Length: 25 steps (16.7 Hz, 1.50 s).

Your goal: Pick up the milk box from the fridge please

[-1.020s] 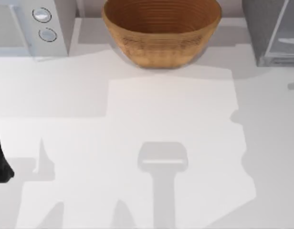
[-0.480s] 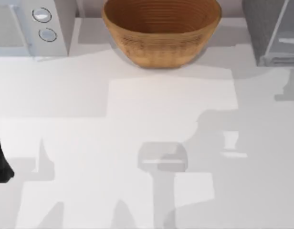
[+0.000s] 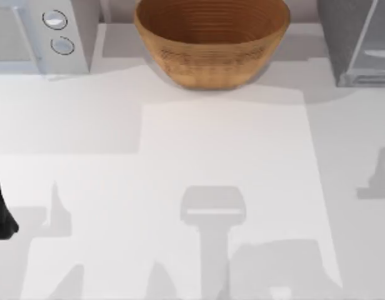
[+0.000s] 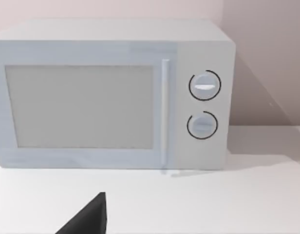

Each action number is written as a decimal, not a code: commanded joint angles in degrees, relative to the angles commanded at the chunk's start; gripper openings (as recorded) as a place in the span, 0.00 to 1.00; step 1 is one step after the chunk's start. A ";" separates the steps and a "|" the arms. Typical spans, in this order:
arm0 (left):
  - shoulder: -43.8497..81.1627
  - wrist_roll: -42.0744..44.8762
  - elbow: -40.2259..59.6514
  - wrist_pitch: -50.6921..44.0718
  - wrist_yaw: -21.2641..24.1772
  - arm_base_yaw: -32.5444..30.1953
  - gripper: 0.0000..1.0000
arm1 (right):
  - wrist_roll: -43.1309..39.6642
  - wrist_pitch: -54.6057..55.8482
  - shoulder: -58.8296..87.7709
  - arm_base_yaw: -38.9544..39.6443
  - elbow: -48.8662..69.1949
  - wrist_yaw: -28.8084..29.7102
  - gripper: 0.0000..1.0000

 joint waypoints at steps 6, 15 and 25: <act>0.00 0.00 0.00 0.00 0.00 0.00 1.00 | -0.36 -16.44 -23.40 3.52 -9.70 3.16 0.00; 0.00 0.00 0.00 0.00 0.00 0.00 1.00 | -0.41 -18.78 -26.34 4.20 -10.90 3.72 0.00; 0.00 0.00 0.00 0.00 0.00 0.00 1.00 | 0.40 6.50 8.42 16.93 -0.42 4.49 0.00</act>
